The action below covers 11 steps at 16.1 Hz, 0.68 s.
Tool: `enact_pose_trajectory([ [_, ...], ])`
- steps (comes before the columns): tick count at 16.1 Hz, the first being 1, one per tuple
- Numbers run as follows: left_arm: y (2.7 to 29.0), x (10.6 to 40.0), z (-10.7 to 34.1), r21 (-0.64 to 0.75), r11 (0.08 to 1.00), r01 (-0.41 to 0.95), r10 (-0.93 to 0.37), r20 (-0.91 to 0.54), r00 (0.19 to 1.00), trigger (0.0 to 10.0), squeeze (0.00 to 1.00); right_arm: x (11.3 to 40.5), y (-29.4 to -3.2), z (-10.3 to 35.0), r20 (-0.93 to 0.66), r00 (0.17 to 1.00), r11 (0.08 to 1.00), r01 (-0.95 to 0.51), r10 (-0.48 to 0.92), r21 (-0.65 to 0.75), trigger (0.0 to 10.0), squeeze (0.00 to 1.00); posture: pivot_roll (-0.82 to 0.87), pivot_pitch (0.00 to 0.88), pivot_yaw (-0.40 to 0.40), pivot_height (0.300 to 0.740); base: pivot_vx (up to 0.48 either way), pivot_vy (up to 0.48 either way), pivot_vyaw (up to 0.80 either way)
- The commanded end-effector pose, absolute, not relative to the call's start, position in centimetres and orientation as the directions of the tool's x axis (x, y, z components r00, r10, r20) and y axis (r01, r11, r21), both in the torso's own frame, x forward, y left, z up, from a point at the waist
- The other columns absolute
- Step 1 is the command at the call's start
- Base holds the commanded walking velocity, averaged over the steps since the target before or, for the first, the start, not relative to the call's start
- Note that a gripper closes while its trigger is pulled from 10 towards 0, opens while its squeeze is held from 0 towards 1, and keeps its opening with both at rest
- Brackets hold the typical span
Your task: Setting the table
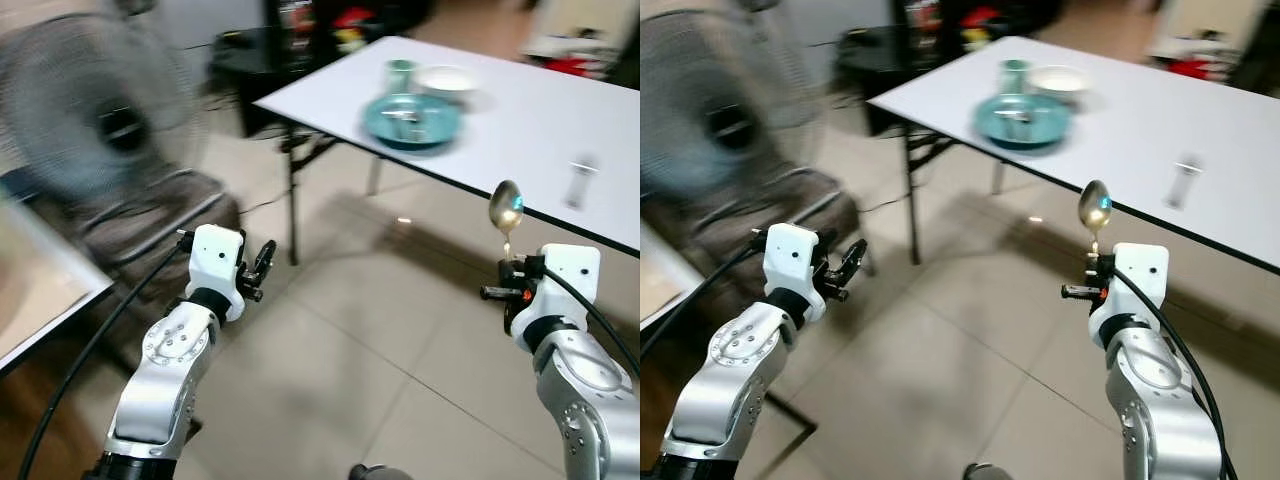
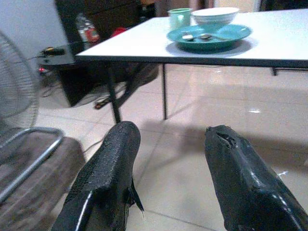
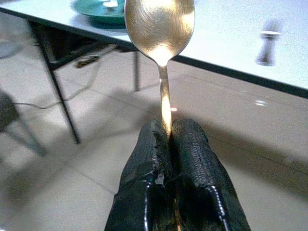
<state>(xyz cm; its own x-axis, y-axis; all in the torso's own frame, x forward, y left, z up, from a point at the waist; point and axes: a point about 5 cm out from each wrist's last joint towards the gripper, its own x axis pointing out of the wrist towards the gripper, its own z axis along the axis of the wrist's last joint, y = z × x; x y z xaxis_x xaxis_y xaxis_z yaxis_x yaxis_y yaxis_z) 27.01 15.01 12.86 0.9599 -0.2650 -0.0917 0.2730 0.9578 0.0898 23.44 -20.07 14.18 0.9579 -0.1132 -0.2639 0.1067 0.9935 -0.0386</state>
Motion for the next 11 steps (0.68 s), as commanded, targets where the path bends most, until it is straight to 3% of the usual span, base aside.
enact_pose_trajectory([
  [1,15.6,27.1,12.8,0.083,0.964,0.252,-0.245,-0.087,0.966,10.0,0.00,23.6,-19.6,14.8,-0.244,0.964,0.994,0.095,-0.104,-0.047,10.0,0.00,-0.01,0.000,0.059,0.740,0.000,0.000,-0.74],
  [6,15.1,27.0,13.3,0.075,0.962,0.263,-0.259,-0.060,0.964,10.0,0.00,24.0,-19.0,14.6,-0.289,0.956,0.998,0.046,-0.058,-0.048,10.0,0.00,0.01,0.000,0.034,0.740,0.000,0.000,-0.69],
  [9,15.3,27.2,13.2,0.072,0.961,0.266,-0.263,-0.054,0.963,10.0,0.00,24.1,-18.7,14.9,-0.255,0.967,0.998,0.013,-0.027,-0.057,10.0,0.00,0.00,0.000,0.036,0.740,0.000,0.000,0.00],
  [11,15.2,27.3,13.5,0.074,0.960,0.271,-0.268,-0.046,0.962,10.0,0.00,24.6,-18.6,15.2,-0.247,0.969,0.997,-0.008,-0.011,-0.077,10.0,0.00,0.02,0.000,0.027,0.740,0.266,0.000,0.00],
])
